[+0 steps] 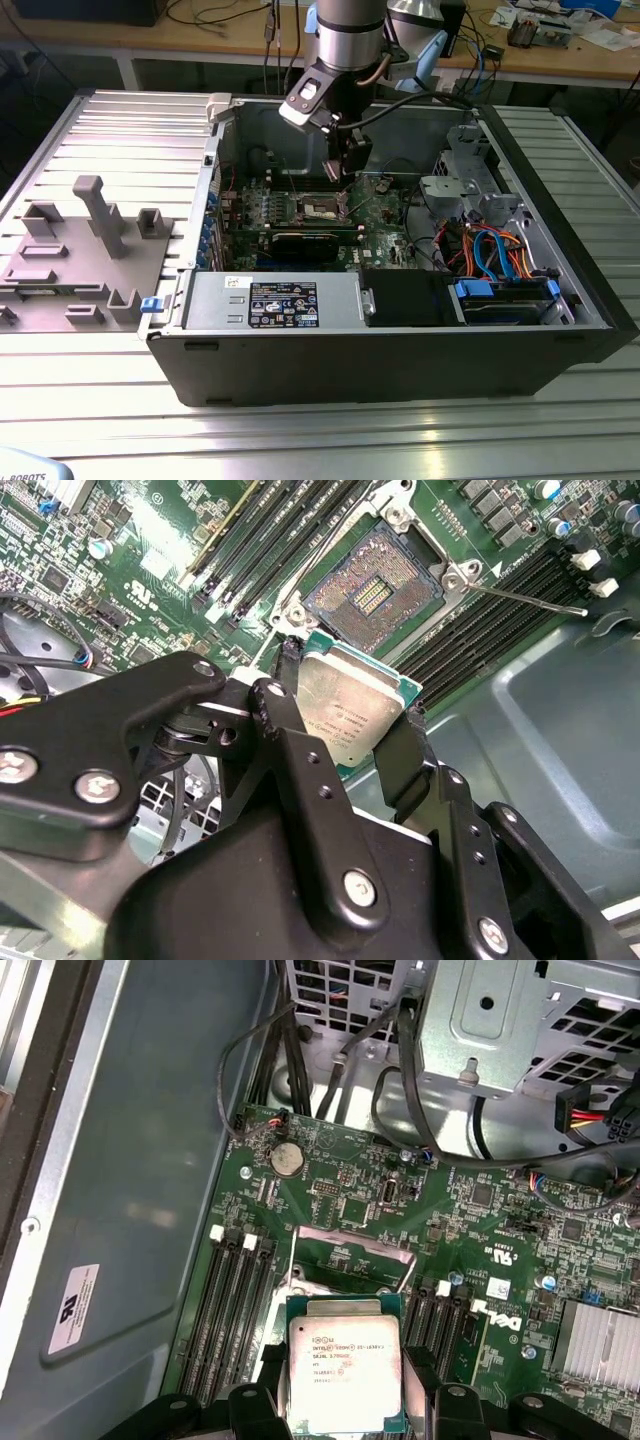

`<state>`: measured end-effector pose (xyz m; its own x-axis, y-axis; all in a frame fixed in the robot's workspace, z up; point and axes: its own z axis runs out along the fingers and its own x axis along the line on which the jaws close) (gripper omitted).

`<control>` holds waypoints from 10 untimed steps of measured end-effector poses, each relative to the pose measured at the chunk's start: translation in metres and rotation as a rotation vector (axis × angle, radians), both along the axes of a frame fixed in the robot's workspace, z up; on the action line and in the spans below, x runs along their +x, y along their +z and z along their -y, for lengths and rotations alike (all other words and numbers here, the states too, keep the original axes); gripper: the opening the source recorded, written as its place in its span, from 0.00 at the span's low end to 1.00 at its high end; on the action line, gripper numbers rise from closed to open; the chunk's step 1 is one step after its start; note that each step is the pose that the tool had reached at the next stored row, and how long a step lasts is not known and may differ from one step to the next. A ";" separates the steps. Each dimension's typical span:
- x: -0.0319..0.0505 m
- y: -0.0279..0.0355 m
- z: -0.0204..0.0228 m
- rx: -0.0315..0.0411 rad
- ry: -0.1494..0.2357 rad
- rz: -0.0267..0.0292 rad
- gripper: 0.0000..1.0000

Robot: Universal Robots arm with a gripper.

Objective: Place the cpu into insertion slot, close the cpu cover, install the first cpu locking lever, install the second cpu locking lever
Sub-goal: 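Place the cpu into insertion slot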

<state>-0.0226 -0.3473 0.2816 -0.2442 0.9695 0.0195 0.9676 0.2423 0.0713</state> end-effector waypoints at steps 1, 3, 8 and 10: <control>0.0000 0.0000 0.0000 0.0000 -0.001 0.0000 0.54; 0.0000 -0.0001 0.0000 0.0001 -0.004 0.0000 0.54; 0.0000 -0.0005 0.0000 0.0000 -0.014 0.0000 0.54; 0.0000 -0.0007 0.0000 0.0000 -0.024 0.0000 0.54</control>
<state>-0.0226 -0.3473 0.2809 -0.2209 0.9751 0.0194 0.9731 0.2191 0.0713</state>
